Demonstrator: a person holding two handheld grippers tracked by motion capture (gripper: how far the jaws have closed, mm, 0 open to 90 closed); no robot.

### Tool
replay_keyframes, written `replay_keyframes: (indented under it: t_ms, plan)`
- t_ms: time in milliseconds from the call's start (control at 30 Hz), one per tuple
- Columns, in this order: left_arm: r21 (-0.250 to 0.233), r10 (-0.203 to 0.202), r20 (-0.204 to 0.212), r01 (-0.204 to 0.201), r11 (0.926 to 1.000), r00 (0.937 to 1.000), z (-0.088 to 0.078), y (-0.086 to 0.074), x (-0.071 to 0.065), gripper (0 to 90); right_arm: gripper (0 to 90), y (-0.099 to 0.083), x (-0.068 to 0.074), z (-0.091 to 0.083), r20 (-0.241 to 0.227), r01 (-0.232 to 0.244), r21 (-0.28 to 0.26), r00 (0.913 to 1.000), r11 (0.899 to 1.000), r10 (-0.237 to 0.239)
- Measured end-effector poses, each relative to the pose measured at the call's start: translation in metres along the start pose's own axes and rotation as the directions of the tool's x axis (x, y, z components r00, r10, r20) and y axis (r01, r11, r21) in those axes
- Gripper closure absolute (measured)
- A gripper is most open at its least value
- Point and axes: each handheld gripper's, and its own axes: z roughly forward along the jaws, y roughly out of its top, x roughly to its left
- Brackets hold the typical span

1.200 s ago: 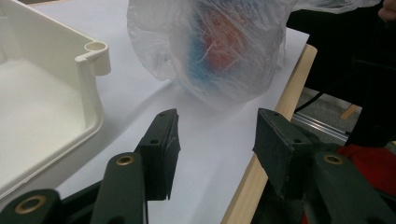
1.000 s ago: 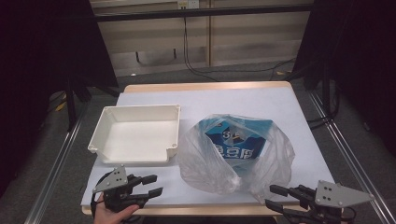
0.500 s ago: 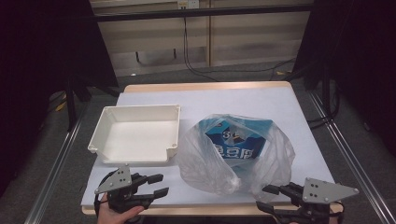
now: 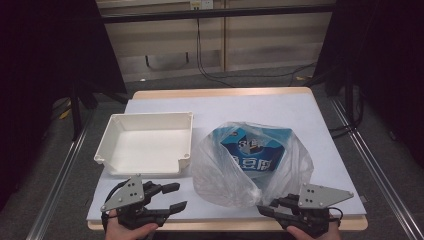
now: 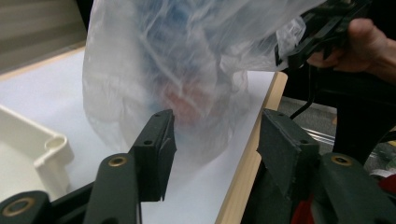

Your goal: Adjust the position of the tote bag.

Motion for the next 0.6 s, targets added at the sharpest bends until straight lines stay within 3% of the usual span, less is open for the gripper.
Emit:
replay_keyframes:
  t_ms: [33,67,233,367,500,600]
  plan:
    - [0.0,0.0,0.0,0.0,1.0,1.0,0.0,0.0,0.0,45.0,80.2,0.0,0.0,0.0,0.0,0.0,0.0,1.0,1.0,0.0]
    - [-0.015,0.02,0.01,-0.019,0.9997,0.9998,0.001,0.007,-0.002,44.3,86.4,0.001,0.0,-0.003,-0.01,0.0,-0.016,0.9999,1.0,0.0]
    - [-0.03,0.057,0.034,-0.055,0.998,0.9978,0.005,0.023,-0.01,42.2,88.5,-0.001,-0.004,-0.014,-0.019,-0.018,-0.062,0.9997,0.998,0.017]
    - [-0.054,0.114,0.076,-0.11,0.9925,0.9906,0.013,0.04,-0.022,41.3,88.9,-0.002,-0.006,-0.024,-0.011,-0.019,-0.083,0.9998,0.996,0.018]
    - [-0.074,0.142,0.093,-0.136,0.988,0.9854,0.016,0.049,-0.029,40.8,89.0,0.0,-0.007,-0.028,-0.005,-0.014,-0.096,0.9999,0.995,0.014]
    - [-0.088,0.184,0.121,-0.174,0.9807,0.9755,0.02,0.063,-0.037,39.6,88.9,0.001,-0.007,-0.028,-0.005,-0.014,-0.104,0.9999,0.995,0.014]
